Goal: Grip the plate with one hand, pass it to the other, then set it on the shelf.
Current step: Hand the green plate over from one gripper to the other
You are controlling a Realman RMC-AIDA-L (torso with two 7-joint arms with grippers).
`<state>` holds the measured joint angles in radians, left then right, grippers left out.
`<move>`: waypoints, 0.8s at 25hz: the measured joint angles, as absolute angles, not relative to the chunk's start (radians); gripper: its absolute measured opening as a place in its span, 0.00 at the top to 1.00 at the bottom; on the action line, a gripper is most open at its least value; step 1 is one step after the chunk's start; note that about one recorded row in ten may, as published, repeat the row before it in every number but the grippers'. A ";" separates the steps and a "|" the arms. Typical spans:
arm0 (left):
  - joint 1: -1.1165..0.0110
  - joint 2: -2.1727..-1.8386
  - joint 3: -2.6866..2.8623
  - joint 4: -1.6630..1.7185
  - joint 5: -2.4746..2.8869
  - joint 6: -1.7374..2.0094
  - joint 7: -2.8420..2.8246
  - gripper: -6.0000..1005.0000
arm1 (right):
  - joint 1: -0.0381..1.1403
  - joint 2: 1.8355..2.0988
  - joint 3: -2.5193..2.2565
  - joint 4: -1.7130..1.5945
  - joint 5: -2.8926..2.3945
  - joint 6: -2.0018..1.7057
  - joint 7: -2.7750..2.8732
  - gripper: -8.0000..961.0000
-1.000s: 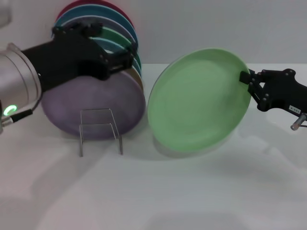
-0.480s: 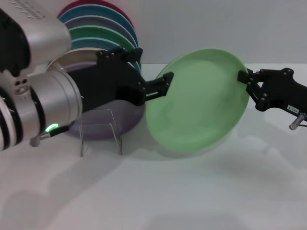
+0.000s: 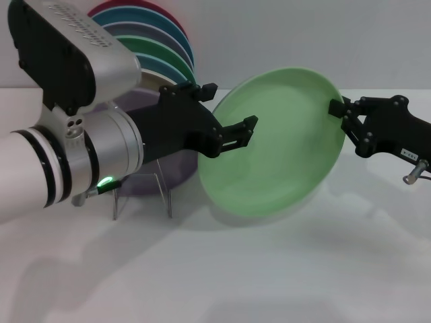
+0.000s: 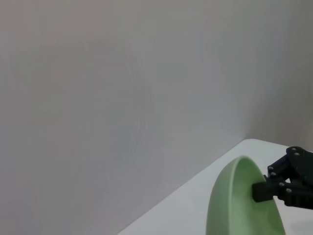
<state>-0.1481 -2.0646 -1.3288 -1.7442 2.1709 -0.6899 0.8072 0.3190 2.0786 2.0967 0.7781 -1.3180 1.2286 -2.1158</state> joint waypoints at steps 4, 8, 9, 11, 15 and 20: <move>-0.162 -2.064 -1.328 -1.721 2.169 -0.676 0.808 0.22 | 0.318 2.079 2.100 0.778 -1.316 1.240 -2.112 0.97; -0.163 -2.064 -1.330 -1.717 2.169 -0.663 0.808 0.22 | 0.314 2.078 2.100 0.778 -1.315 1.240 -2.111 0.97; -0.162 -2.065 -1.330 -1.717 2.169 -0.659 0.808 0.22 | 0.313 2.079 2.101 0.778 -1.315 1.241 -2.111 0.97; -0.161 -2.064 -1.330 -1.720 2.169 -0.656 0.808 0.22 | 0.312 2.078 2.101 0.778 -1.308 1.241 -2.111 0.97; -0.165 -2.063 -1.333 -1.720 2.169 -0.663 0.809 0.22 | 0.310 2.077 2.102 0.778 -1.301 1.243 -2.110 0.97; -0.179 -2.063 -1.335 -1.714 2.169 -0.688 0.818 0.29 | 0.312 2.077 2.101 0.778 -1.300 1.246 -2.110 0.97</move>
<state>-0.1794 -2.0626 -1.3349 -1.7143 2.1690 -0.6876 0.8180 0.3120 2.0770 2.1015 0.7776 -1.3001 1.2455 -2.1098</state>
